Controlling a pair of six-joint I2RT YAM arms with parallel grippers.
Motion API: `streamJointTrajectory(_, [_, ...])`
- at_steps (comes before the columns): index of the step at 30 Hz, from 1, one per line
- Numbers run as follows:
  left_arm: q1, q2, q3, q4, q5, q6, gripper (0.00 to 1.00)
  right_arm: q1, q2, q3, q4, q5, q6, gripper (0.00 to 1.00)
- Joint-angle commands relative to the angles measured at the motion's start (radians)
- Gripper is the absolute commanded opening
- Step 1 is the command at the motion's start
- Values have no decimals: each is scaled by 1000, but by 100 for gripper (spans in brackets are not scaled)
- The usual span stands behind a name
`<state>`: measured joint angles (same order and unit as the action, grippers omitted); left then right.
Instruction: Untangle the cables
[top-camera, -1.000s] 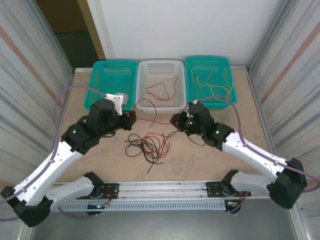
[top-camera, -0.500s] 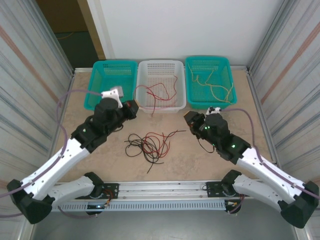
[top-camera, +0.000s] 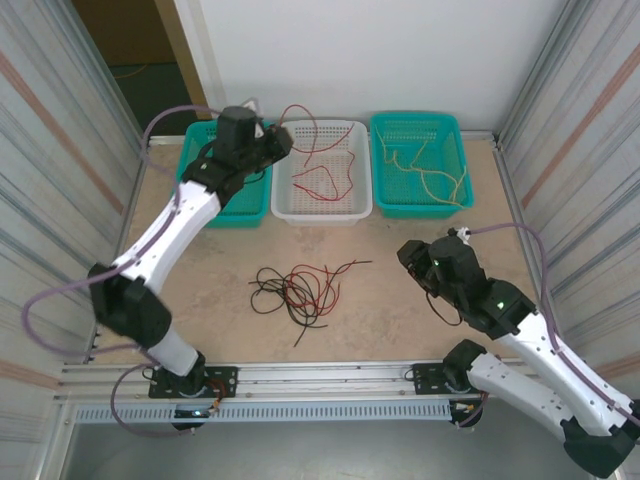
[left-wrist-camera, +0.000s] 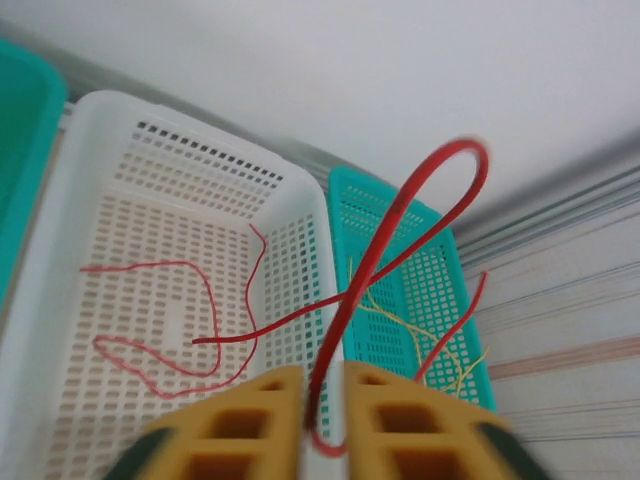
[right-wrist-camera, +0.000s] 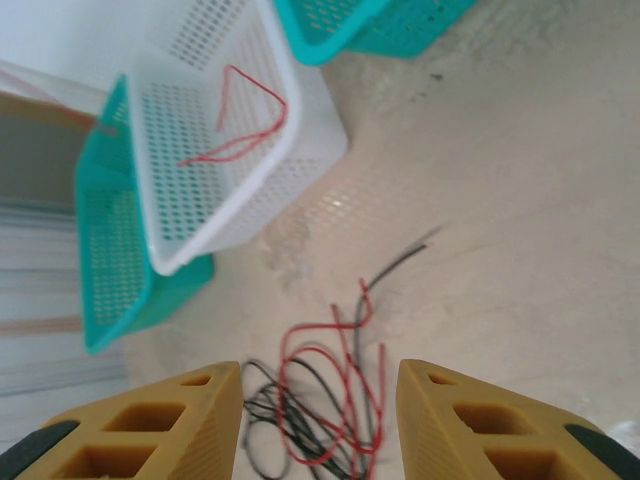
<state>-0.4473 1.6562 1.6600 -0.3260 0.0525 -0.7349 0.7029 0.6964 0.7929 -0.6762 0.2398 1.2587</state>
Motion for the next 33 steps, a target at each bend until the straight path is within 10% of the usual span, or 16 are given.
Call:
streamJointTrajectory(1, [-10,82,128,-155,19,35,57,22,34,53,-112,34,-56,44])
streamJointTrajectory(6, [-15,-18,-64,-109,-47,32,76,39,138,91,-140,28,-134,50])
streamJointTrajectory(16, [-27,-448,-432,-268,-4,119,53,68,550,110,145,-190,-223,60])
streamJointTrajectory(33, [8,-837,-854,-497,23,-4,40,315,1142,592,96,-409,-444,35])
